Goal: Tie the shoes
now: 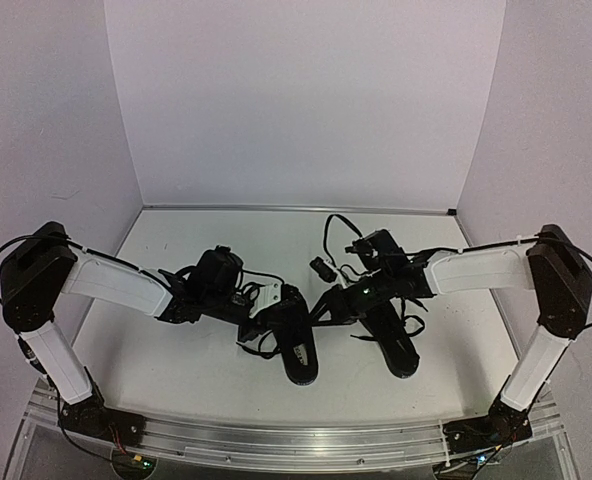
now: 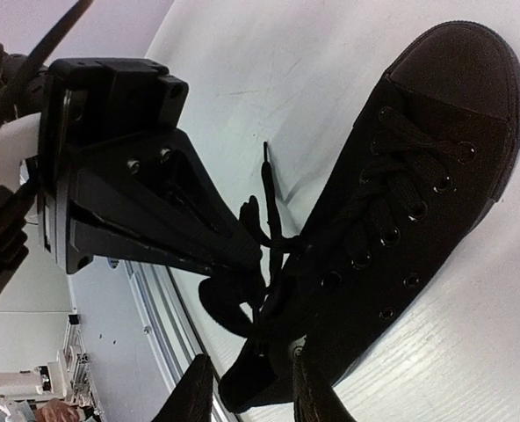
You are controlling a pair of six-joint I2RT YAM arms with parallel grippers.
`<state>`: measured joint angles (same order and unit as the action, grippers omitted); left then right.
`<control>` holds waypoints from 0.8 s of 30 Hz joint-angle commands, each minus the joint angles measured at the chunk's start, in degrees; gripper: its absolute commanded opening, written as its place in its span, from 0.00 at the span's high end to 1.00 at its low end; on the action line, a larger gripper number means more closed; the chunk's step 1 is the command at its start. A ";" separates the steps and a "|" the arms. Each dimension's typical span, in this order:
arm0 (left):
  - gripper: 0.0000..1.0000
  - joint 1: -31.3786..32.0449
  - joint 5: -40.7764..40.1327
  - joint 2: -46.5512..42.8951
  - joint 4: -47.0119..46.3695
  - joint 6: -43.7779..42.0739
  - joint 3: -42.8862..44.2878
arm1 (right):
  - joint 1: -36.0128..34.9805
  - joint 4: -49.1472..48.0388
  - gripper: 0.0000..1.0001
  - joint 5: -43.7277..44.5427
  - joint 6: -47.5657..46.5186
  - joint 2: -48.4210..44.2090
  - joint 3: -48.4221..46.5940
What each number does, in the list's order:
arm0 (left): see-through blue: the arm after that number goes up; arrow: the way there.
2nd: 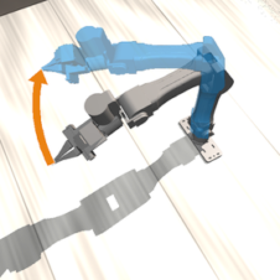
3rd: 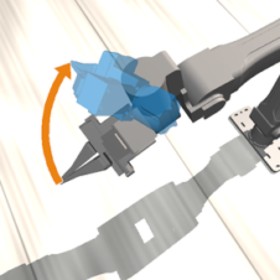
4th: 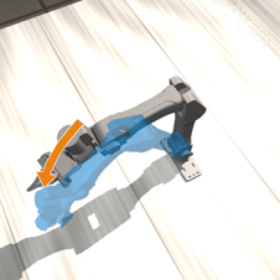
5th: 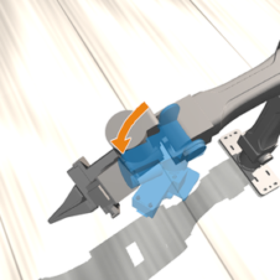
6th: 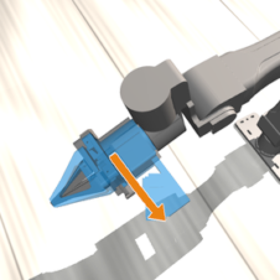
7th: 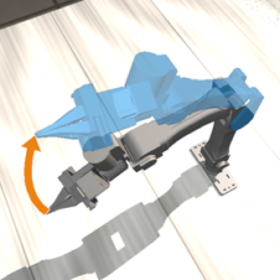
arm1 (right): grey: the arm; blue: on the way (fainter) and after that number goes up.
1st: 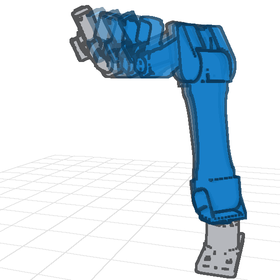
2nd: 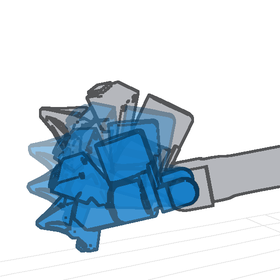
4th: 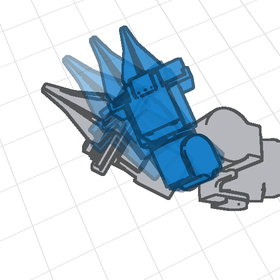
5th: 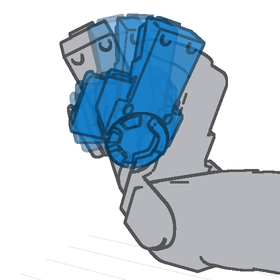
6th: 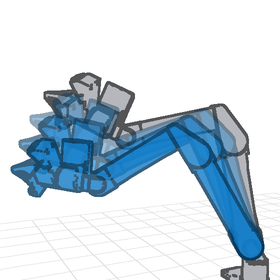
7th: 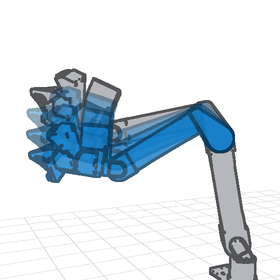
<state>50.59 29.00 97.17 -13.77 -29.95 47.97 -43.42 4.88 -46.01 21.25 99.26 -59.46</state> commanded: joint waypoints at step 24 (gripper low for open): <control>1.00 0.92 1.34 2.24 -2.29 0.33 3.47 | -1.05 -7.70 0.78 -4.75 3.85 5.73 -2.54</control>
<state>51.22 29.82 99.46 -14.04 -29.98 49.51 -44.01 -1.19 -49.71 24.87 104.32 -61.21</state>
